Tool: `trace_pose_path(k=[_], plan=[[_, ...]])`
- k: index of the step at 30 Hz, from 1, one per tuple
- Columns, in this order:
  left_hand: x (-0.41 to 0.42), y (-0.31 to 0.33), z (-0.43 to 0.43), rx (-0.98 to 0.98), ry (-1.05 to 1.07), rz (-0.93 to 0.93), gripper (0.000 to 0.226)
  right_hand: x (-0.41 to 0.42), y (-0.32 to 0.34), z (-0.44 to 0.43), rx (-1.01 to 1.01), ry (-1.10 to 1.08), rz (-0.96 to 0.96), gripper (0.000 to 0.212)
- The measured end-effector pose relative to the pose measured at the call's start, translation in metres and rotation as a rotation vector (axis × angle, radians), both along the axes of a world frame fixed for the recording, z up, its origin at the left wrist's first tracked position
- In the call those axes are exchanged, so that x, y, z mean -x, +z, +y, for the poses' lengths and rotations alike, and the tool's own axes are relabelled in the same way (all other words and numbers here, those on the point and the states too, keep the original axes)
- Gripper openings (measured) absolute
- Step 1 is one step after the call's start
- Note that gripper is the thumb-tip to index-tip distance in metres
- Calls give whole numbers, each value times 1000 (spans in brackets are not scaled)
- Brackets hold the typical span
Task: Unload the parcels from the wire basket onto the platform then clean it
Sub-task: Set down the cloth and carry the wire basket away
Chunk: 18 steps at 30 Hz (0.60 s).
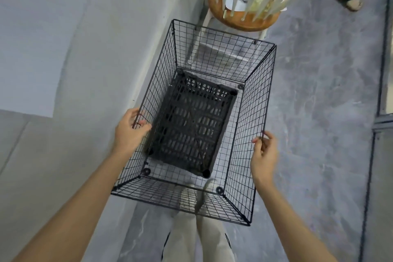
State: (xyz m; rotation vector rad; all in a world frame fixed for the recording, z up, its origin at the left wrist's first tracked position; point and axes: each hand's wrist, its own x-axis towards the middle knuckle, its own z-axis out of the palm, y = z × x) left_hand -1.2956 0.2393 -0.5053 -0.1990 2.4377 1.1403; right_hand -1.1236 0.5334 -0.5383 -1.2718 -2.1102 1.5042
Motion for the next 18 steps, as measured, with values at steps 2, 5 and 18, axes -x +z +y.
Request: trace_pose_path(k=[2,5,18], plan=[[5,-10,0,24,13,-1,63,6,-13,-3,-2,-6,2,25],[10,-24,1,39,28,-15,69,14,-29,-9,1,-15,10,26],[19,-50,4,158,-55,6,85,32,-72,-27,24,-75,-7,29]])
